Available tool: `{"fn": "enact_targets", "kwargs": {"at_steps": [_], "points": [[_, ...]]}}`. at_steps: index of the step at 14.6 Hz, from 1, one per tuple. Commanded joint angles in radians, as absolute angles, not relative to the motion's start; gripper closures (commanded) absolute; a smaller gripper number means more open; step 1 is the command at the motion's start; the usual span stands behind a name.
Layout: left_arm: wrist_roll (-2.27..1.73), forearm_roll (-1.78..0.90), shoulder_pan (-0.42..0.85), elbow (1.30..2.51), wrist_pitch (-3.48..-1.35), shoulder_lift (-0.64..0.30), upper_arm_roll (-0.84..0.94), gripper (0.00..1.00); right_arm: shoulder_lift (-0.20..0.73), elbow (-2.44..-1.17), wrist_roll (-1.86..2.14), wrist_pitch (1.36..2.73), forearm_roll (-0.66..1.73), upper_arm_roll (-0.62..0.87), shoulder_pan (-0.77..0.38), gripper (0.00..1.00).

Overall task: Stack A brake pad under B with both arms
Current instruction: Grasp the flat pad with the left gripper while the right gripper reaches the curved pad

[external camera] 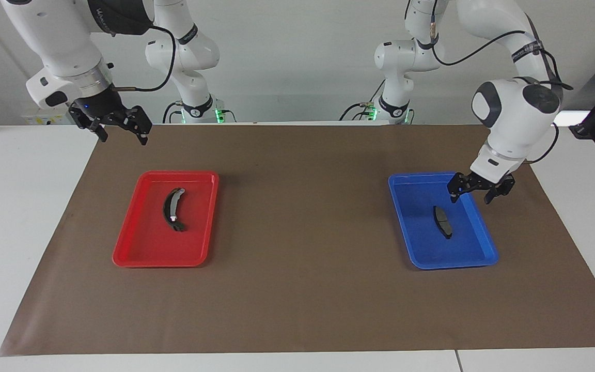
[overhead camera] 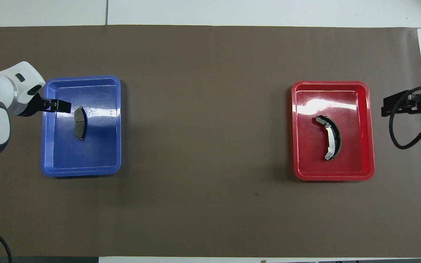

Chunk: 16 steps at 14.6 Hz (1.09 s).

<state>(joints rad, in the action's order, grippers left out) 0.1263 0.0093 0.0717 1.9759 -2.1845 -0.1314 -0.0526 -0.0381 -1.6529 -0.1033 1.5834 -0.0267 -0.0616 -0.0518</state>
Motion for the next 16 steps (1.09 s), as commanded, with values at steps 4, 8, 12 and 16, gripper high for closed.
{"fn": "enact_targets", "kwargs": {"at_steps": [4, 8, 12, 16], "points": [[0.110, 0.025, 0.075, 2.078, -2.328, -0.167, -0.057, 0.02, -0.138, -2.031, -0.005, 1.893, -0.014, -0.063, -0.052, 0.01], [0.052, 0.025, 0.078, 2.128, -2.410, -0.201, -0.057, 0.03, -0.074, -2.234, 0.069, 2.223, 0.037, -0.063, -0.051, 0.01], [0.037, 0.025, 0.089, 2.143, -2.422, -0.232, -0.058, 0.10, -0.029, -2.350, 0.165, 2.407, 0.046, -0.063, -0.055, 0.01], [0.037, 0.025, 0.089, 2.158, -2.433, -0.241, -0.058, 0.13, 0.003, -2.410, 0.178, 2.517, 0.046, -0.063, -0.044, 0.01]]}}
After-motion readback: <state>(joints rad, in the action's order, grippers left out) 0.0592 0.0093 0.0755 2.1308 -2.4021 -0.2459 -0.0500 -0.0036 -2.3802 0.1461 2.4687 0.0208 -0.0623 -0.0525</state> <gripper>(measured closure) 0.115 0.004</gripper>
